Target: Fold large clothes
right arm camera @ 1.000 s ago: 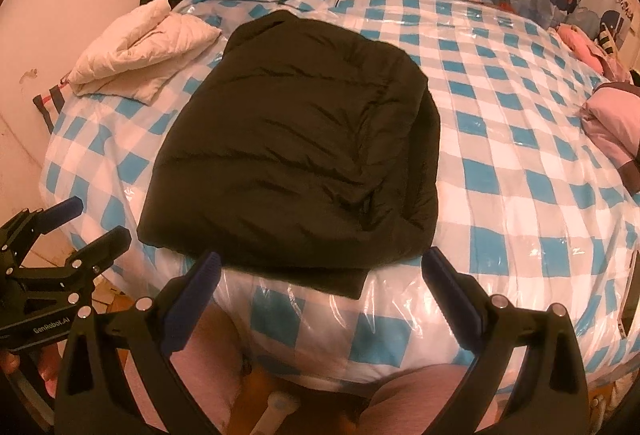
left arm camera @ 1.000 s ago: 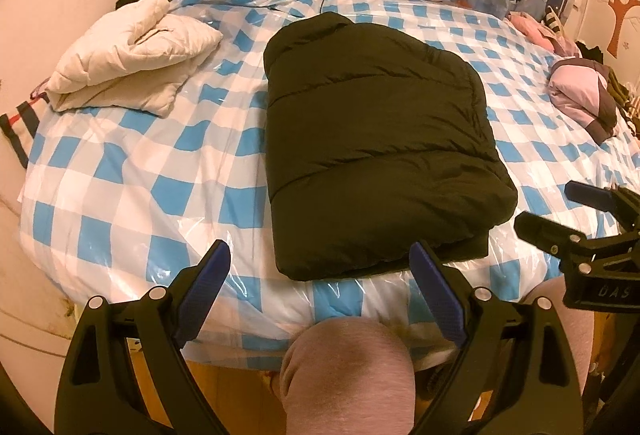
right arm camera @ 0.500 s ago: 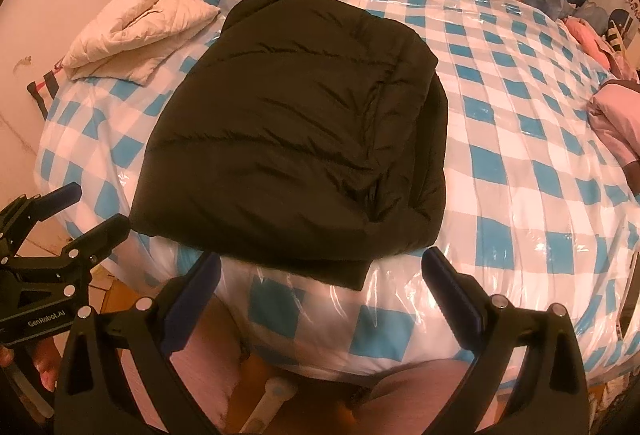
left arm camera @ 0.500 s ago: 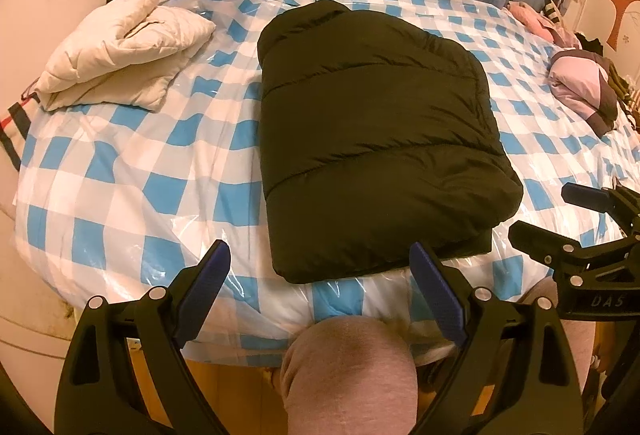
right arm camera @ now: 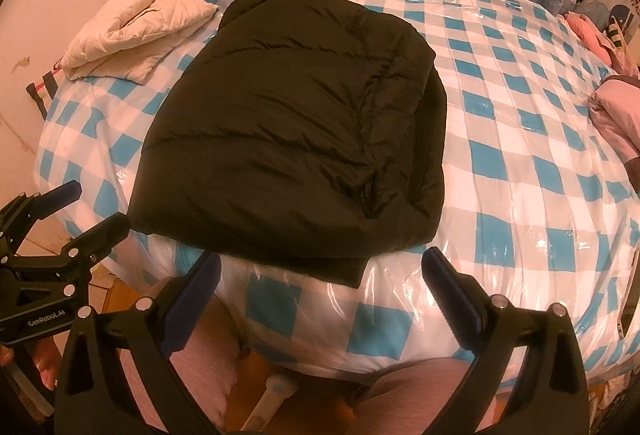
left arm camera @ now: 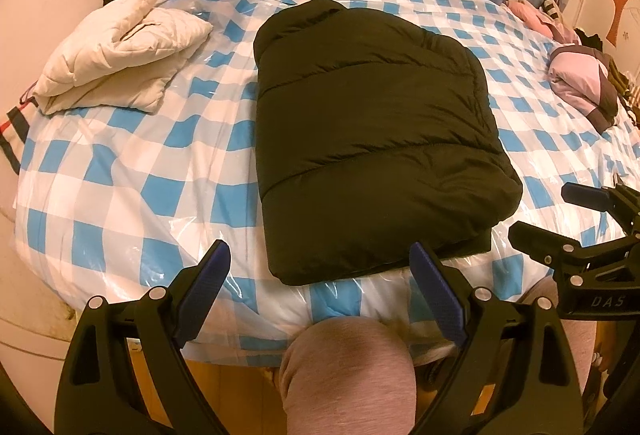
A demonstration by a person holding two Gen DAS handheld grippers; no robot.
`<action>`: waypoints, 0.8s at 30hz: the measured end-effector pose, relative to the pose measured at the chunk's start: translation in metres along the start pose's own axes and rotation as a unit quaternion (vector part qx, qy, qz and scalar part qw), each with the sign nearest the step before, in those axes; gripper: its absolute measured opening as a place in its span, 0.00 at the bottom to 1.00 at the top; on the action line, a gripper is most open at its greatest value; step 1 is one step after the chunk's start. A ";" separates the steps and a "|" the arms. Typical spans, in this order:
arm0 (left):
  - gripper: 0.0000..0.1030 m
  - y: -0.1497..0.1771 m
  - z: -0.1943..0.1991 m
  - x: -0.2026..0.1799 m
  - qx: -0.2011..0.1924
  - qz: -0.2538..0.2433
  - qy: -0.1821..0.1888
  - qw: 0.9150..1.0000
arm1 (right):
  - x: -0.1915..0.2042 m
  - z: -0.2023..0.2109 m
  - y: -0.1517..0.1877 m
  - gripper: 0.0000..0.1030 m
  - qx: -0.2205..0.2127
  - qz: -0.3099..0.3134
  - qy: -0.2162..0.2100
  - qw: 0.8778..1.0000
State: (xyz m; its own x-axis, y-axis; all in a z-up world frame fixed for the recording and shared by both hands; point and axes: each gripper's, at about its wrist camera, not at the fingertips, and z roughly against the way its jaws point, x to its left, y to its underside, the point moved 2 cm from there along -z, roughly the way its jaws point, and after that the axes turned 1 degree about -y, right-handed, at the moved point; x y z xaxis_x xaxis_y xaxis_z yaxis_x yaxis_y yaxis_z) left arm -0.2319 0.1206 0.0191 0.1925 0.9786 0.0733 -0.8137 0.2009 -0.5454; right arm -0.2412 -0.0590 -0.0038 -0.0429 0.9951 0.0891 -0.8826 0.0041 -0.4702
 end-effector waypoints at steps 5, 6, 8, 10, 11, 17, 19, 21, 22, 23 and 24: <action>0.85 0.000 0.000 -0.001 0.000 0.000 0.001 1.000 | -0.001 -0.003 0.002 0.94 0.004 -0.001 -0.004 1.000; 0.85 0.000 -0.001 -0.001 0.001 -0.001 0.000 1.000 | 0.000 -0.004 0.002 0.94 0.005 -0.001 -0.005 1.000; 0.85 0.000 -0.003 0.000 0.002 -0.002 -0.001 1.000 | -0.001 -0.005 0.002 0.94 0.007 -0.001 -0.006 1.000; 0.85 0.000 -0.003 0.000 0.002 -0.003 -0.001 1.000 | -0.001 -0.006 0.002 0.94 0.008 -0.001 -0.008 1.000; 0.85 0.000 -0.003 0.000 0.002 -0.004 -0.002 1.000 | -0.002 -0.006 0.003 0.94 0.009 -0.001 -0.009 1.000; 0.85 0.000 -0.004 0.000 0.002 -0.004 -0.002 1.000 | -0.003 -0.009 0.003 0.94 0.013 -0.003 -0.013 1.000; 0.85 0.000 -0.003 -0.001 0.002 -0.004 -0.001 1.000 | -0.003 -0.010 0.003 0.94 0.014 -0.003 -0.015 1.000; 0.85 0.000 -0.003 -0.001 0.002 -0.004 -0.002 1.000 | -0.003 -0.010 0.004 0.94 0.015 -0.003 -0.016 1.000; 0.85 0.000 -0.003 -0.001 0.002 -0.005 -0.003 1.000 | -0.003 -0.011 0.004 0.94 0.015 -0.004 -0.017 1.000; 0.85 0.000 -0.003 -0.001 0.003 -0.005 -0.002 1.000 | -0.003 -0.011 0.004 0.94 0.016 -0.004 -0.018 1.000; 0.85 0.001 -0.004 -0.001 0.003 -0.004 -0.002 1.000 | -0.003 -0.012 0.004 0.94 0.017 -0.003 -0.018 1.000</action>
State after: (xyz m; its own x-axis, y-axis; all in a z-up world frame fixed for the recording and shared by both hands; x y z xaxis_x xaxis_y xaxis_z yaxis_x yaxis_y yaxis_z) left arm -0.2307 0.1195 0.0157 0.1974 0.9770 0.0807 -0.8151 0.2093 -0.5403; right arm -0.2391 -0.0606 -0.0160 -0.0533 0.9909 0.1238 -0.8980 0.0067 -0.4400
